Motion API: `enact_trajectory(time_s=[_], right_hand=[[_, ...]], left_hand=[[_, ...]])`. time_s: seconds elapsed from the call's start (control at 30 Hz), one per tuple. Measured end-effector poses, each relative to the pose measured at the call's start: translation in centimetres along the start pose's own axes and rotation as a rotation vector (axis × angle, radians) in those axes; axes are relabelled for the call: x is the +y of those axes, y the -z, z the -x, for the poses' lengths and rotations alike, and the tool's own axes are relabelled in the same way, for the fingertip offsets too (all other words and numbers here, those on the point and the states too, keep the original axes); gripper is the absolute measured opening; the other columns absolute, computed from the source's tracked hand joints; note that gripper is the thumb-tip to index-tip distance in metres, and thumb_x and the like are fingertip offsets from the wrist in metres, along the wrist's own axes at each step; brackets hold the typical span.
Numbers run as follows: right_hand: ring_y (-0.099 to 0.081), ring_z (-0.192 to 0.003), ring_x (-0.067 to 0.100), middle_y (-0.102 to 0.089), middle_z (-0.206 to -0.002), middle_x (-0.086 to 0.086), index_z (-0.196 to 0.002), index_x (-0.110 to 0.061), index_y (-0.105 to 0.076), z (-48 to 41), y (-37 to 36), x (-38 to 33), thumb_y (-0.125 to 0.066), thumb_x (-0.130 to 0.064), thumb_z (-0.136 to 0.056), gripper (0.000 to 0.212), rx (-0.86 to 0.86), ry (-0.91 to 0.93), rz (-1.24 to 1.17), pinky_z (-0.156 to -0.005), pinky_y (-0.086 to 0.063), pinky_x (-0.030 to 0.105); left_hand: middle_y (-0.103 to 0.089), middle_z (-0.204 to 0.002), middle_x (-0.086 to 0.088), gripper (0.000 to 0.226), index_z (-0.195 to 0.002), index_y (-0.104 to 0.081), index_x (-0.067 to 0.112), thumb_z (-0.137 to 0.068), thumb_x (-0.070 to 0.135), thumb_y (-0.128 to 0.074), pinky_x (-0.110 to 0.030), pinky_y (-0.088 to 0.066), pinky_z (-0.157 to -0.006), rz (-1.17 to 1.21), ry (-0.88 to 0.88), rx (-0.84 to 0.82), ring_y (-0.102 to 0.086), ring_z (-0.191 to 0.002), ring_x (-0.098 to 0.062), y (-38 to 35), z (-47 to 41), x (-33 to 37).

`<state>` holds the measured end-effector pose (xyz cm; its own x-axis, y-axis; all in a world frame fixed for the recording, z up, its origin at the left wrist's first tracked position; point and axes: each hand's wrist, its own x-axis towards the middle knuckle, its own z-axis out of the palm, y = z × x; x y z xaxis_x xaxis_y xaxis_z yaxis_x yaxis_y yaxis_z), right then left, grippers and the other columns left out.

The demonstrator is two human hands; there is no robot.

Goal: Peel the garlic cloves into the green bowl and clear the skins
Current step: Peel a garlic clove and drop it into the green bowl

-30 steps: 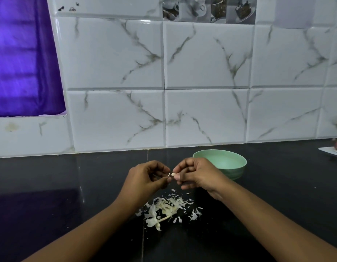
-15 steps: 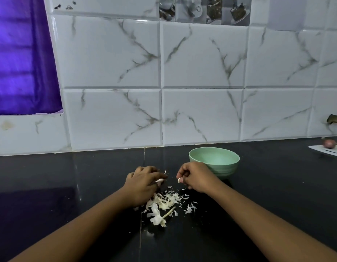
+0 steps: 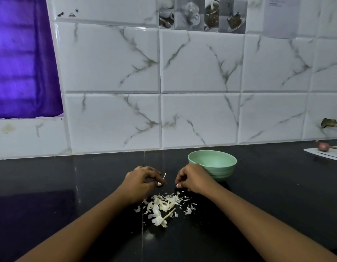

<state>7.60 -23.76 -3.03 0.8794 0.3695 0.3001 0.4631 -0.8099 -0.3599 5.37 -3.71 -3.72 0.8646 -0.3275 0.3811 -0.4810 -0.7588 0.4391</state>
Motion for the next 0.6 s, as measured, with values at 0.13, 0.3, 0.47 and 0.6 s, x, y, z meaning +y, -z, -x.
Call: enact_trajectory(time_s=[0.13,0.3,0.47,0.6], right_hand=[[-0.066,-0.083,0.01,-0.074,-0.093,0.001,-0.093,-0.014,-0.075,-0.3,0.0,-0.8,-0.073,-0.013,-0.079,0.015,-0.007,0.049,0.161,-0.066,-0.035,0.013],[-0.066,-0.09,0.014,-0.074,-0.095,0.001,-0.093,-0.015,-0.075,-0.5,-0.1,-0.4,-0.072,-0.015,-0.079,0.014,0.007,0.081,0.211,-0.068,-0.037,0.016],[-0.061,-0.099,0.023,-0.068,-0.102,0.002,-0.097,-0.018,-0.07,-0.7,-1.2,-0.4,-0.058,-0.012,-0.085,0.018,0.052,0.174,0.392,-0.077,-0.046,0.032],[-0.059,-0.1,0.028,-0.063,-0.106,0.006,-0.103,-0.017,-0.067,-1.3,-1.8,-0.4,-0.049,-0.012,-0.089,0.023,0.039,0.219,0.461,-0.075,-0.043,0.034]], left_hand=[[-0.058,-0.121,0.011,0.018,-0.099,-0.069,0.044,-0.088,0.032,-0.062,-0.034,-0.038,-0.105,-0.012,0.097,-0.038,-0.049,-0.12,-0.011,-0.5,0.0,-0.8],[-0.056,-0.124,0.007,0.02,-0.108,-0.068,0.035,-0.089,0.038,-0.062,-0.03,-0.038,-0.101,-0.026,0.108,-0.024,-0.047,-0.12,-0.013,-0.8,-0.1,-1.0],[-0.057,-0.123,0.006,0.022,-0.11,-0.068,0.035,-0.089,0.036,-0.062,-0.031,-0.038,-0.101,-0.048,0.108,-0.018,-0.048,-0.119,-0.013,-1.0,-0.1,-1.0],[-0.057,-0.122,0.007,0.024,-0.109,-0.068,0.035,-0.087,0.043,-0.063,-0.025,-0.038,-0.095,-0.045,0.11,-0.004,-0.05,-0.117,-0.01,-0.8,0.0,-0.7]])
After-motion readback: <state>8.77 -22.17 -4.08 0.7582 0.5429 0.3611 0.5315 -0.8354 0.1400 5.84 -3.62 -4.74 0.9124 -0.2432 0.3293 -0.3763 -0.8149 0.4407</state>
